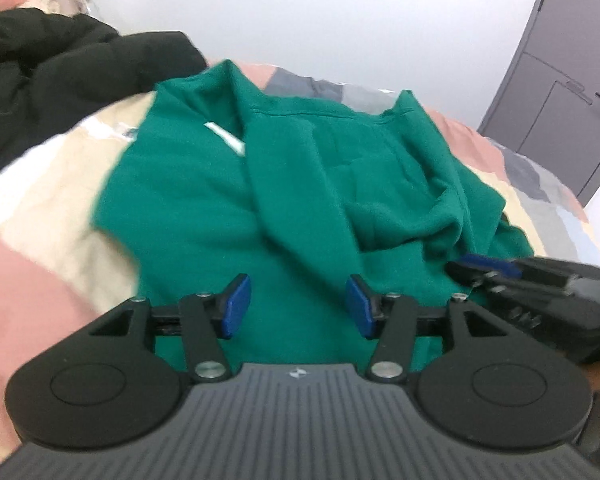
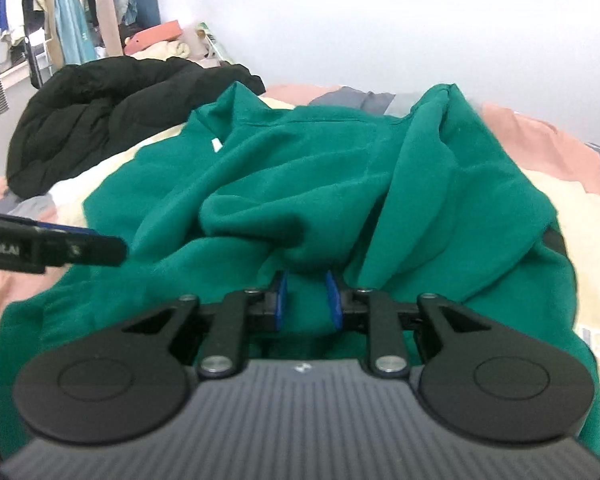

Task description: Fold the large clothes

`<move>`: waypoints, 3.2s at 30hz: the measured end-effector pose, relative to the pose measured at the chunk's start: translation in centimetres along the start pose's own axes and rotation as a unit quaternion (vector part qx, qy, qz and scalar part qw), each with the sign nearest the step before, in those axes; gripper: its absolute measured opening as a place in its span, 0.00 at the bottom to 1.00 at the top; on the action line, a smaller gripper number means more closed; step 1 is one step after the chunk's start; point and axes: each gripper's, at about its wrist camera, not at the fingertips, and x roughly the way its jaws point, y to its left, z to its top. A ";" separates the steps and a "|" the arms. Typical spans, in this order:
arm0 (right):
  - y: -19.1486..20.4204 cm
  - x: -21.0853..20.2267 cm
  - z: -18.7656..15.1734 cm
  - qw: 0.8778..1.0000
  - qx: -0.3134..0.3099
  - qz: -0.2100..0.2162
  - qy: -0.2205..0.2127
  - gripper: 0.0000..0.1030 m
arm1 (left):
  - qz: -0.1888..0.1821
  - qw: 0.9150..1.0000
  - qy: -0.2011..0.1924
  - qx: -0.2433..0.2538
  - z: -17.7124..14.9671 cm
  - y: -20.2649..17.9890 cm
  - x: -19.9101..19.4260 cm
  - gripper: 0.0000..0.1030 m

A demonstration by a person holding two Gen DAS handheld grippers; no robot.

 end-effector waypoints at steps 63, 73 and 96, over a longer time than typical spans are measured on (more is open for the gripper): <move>-8.7 -1.1 -4.7 0.917 -0.003 0.163 0.364 0.73 | -0.092 0.938 0.197 -0.268 -6.6 7.7 1.1 0.71; -8.9 -8.9 -1.4 0.965 0.031 0.131 0.224 0.16 | -0.101 0.942 0.115 -0.299 -5.6 7.6 -3.2 0.18; -13.9 -27.3 -2.2 0.944 0.252 0.193 -0.093 0.13 | -0.265 0.893 0.002 -0.365 -4.4 9.4 -17.9 0.09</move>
